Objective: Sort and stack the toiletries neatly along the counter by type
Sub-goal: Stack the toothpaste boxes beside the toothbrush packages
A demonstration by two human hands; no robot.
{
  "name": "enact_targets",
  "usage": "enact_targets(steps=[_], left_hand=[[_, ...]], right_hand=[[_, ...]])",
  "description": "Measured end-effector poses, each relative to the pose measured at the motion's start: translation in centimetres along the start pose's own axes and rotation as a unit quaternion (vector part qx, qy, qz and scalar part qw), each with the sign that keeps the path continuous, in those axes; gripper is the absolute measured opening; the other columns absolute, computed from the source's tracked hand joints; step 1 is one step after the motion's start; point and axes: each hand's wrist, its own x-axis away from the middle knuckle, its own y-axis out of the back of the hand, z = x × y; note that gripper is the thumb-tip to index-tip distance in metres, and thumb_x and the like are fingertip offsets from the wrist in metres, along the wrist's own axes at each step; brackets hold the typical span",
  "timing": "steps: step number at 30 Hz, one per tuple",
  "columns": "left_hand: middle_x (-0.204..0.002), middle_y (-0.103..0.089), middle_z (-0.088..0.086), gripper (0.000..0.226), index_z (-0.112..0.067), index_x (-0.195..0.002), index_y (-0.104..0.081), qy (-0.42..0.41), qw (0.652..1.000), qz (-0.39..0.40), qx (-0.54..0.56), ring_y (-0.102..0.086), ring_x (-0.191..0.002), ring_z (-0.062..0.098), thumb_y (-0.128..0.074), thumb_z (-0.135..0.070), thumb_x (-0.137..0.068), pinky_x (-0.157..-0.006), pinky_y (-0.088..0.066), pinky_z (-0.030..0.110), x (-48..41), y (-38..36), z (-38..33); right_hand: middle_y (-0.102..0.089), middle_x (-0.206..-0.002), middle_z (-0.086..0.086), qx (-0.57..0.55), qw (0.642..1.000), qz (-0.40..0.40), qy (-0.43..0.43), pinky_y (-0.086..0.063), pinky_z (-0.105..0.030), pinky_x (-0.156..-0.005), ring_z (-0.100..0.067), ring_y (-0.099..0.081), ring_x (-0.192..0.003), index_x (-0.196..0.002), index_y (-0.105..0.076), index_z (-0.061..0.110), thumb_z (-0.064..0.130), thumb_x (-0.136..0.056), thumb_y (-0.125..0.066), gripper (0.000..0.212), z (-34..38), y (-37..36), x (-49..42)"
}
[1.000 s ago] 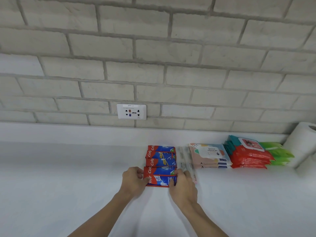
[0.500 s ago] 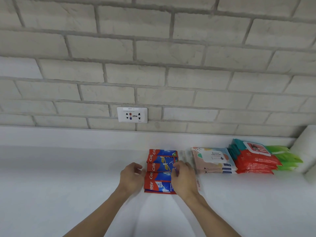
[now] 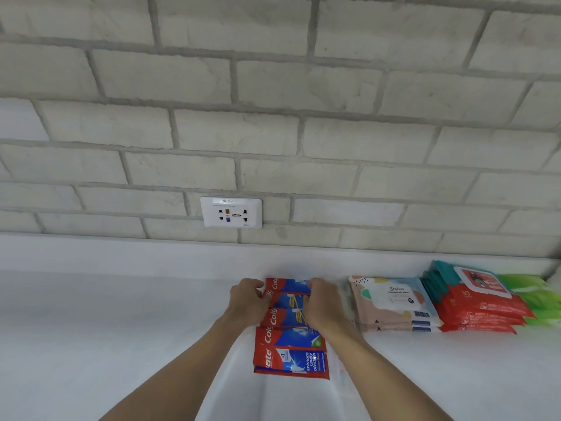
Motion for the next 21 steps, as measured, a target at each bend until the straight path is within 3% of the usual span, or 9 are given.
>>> enact_targets(steps=[4, 9, 15, 19, 21], left_hand=[[-0.117, -0.064, 0.009, 0.044, -0.007, -0.129, -0.052, -0.016, 0.999, -0.009, -0.043, -0.06, -0.083, 0.011, -0.064, -0.024, -0.09, -0.049, -0.04, 0.008, -0.7, -0.5, -0.1], [-0.095, -0.071, 0.008, 0.018, -0.007, -0.093, -0.068, -0.03, 0.994, -0.013, -0.102, -0.067, -0.077, 0.015, -0.061, -0.022, -0.088, -0.052, -0.047, 0.015, -1.2, -0.4, -0.4], [-0.106, -0.068, 0.008, 0.024, -0.006, -0.108, -0.065, -0.028, 0.996, -0.022, -0.081, -0.06, -0.079, 0.012, -0.064, -0.022, -0.09, -0.05, -0.041, 0.011, -1.1, 0.1, 0.0], [-0.11, -0.067, 0.009, 0.024, -0.006, -0.111, -0.064, -0.026, 0.996, -0.041, -0.077, -0.057, -0.081, 0.011, -0.063, -0.018, -0.091, -0.054, -0.041, 0.012, -1.0, 1.3, 1.1], [-0.113, -0.066, 0.008, 0.026, -0.006, -0.114, -0.062, -0.025, 0.996, -0.048, -0.076, -0.056, -0.083, 0.01, -0.063, -0.018, -0.091, -0.056, -0.042, 0.012, -1.0, 2.1, 1.5]], right_hand=[[-0.066, -0.108, -0.006, 0.032, 0.999, 0.007, -0.02, -0.058, -0.03, -0.077, -0.019, -0.064, -0.095, -0.11, -0.059, 0.007, 0.006, -0.091, -0.058, 0.019, 0.3, 0.0, -0.4], [-0.065, -0.11, -0.011, 0.076, 0.997, 0.001, -0.028, -0.047, -0.024, -0.07, -0.022, -0.063, -0.1, -0.109, -0.06, 0.004, 0.0, -0.091, -0.055, 0.02, 0.5, 0.2, -1.1], [-0.065, -0.107, -0.011, 0.076, 0.996, 0.007, -0.036, -0.053, -0.03, -0.078, -0.025, -0.063, -0.099, -0.105, -0.061, 0.003, -0.002, -0.085, -0.061, 0.021, 1.4, 0.0, -1.6], [-0.066, -0.099, -0.01, 0.056, 0.998, 0.015, -0.025, -0.05, -0.027, -0.065, -0.022, -0.063, -0.092, -0.097, -0.063, 0.004, -0.006, -0.081, -0.062, 0.018, 2.4, -1.0, -1.9], [-0.064, -0.101, -0.01, 0.038, 0.999, 0.017, -0.023, -0.052, -0.026, -0.068, -0.021, -0.063, -0.092, -0.1, -0.062, 0.003, -0.004, -0.083, -0.063, 0.018, 3.0, -1.8, -1.9]])
